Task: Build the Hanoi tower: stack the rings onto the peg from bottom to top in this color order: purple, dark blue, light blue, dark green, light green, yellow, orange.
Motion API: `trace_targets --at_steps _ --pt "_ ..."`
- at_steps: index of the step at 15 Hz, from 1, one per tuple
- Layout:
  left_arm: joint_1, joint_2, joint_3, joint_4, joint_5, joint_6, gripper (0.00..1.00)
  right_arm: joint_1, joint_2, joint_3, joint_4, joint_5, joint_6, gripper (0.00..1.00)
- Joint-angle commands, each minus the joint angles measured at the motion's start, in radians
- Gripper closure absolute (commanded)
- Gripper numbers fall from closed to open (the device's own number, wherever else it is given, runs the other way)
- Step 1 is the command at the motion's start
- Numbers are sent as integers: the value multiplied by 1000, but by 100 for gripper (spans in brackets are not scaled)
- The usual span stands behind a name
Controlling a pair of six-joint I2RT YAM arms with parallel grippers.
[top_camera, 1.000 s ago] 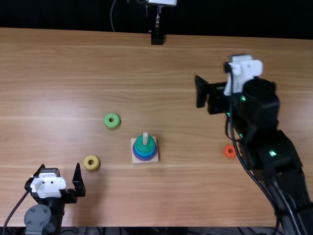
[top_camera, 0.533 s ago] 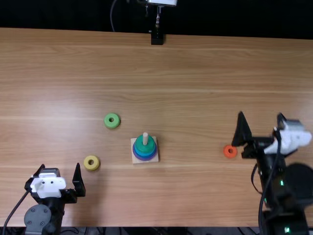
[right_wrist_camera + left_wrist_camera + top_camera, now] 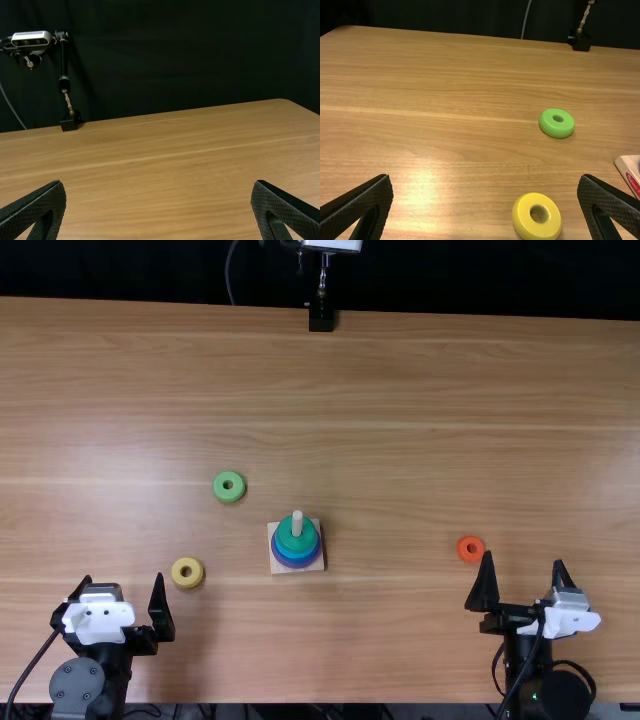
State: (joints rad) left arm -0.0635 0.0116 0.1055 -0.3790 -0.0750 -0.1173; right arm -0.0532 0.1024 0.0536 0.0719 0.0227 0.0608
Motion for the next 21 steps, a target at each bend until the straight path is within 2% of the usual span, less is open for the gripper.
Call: trace_targets --at_steps 1,9,12,21 --pt "2 -12 -105 -83 -6 5 0 -8 -69 -37 -3 1 -4 0" --pt "2 -12 -105 -83 -6 5 0 -5 -102 -38 -362 3 -2 0" --pt "2 -12 -105 -83 -6 5 0 -8 -102 -38 -421 3 -2 0" --pt "2 -12 -105 -83 -6 5 0 -7 -102 -40 -428 5 0 0"
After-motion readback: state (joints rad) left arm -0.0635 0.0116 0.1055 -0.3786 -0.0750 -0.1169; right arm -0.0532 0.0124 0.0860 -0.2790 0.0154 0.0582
